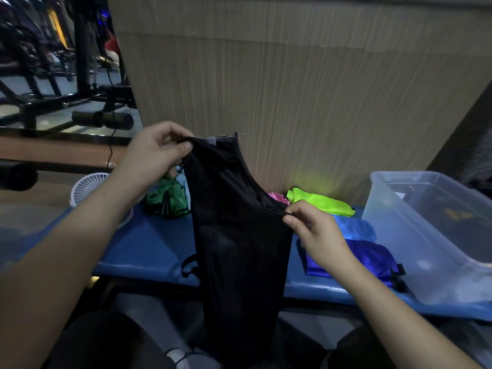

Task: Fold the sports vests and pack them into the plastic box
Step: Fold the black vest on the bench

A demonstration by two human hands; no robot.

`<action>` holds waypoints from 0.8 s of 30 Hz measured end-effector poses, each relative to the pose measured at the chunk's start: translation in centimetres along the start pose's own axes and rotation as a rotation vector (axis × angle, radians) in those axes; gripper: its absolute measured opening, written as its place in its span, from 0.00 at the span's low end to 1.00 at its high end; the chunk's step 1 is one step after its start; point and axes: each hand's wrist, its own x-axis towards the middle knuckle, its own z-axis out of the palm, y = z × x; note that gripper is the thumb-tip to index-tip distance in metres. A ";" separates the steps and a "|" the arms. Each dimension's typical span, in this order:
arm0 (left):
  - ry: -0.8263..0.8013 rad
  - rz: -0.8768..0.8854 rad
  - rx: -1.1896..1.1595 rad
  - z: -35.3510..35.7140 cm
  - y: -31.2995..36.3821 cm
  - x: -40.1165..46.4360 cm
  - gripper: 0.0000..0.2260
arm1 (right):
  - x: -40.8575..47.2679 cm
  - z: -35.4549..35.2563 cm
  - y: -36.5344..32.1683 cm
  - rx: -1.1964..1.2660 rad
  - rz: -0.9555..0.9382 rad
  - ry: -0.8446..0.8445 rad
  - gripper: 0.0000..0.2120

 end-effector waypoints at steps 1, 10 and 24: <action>-0.003 0.001 -0.010 0.1 0.4 0.8 0.08 | 0.8 -0.3 -0.3 0.041 0.046 0.005 0.09; 0.041 0.020 -0.085 1.5 2.3 9.7 0.08 | 9.6 -2.2 -1.9 0.553 0.232 0.124 0.07; 0.049 0.097 -0.043 4.2 0.5 21.5 0.10 | 21.9 -1.7 4.3 0.498 0.185 0.200 0.07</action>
